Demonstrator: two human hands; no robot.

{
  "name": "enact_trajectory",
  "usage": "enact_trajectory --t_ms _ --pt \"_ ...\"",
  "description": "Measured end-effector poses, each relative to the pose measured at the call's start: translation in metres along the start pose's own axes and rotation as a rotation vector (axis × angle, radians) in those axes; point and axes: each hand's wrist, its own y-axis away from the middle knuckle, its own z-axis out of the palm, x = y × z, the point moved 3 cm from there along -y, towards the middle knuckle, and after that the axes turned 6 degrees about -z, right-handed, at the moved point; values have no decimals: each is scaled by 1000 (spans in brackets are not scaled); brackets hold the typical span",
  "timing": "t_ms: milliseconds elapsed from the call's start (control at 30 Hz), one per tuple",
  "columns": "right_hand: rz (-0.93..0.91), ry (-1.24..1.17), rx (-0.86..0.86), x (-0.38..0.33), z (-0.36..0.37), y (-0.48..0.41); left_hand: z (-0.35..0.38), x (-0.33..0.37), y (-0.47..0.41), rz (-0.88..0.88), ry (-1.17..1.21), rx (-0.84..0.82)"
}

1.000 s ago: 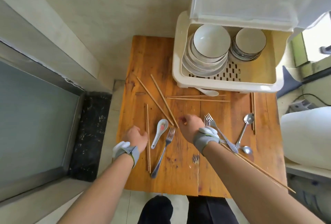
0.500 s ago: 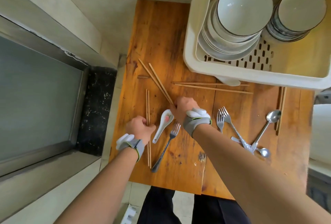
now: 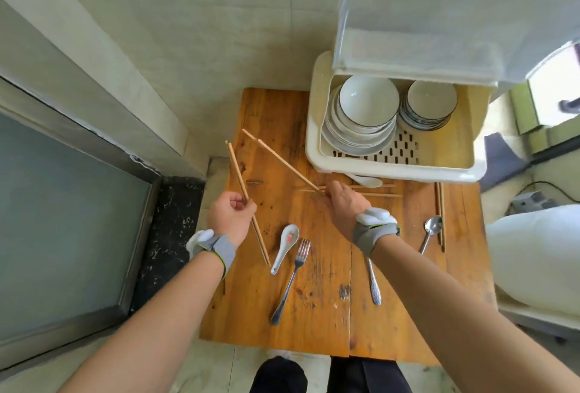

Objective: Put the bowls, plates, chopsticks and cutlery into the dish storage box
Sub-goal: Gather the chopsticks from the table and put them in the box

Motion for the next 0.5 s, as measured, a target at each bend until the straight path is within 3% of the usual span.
enact_trajectory --t_ms 200,367,500 --pt "25 25 187 25 -77 21 -10 76 15 117 154 -42" --pt "70 162 192 76 -120 27 3 114 21 197 223 -79" --pt "72 214 97 108 -138 15 15 138 25 222 259 -67"
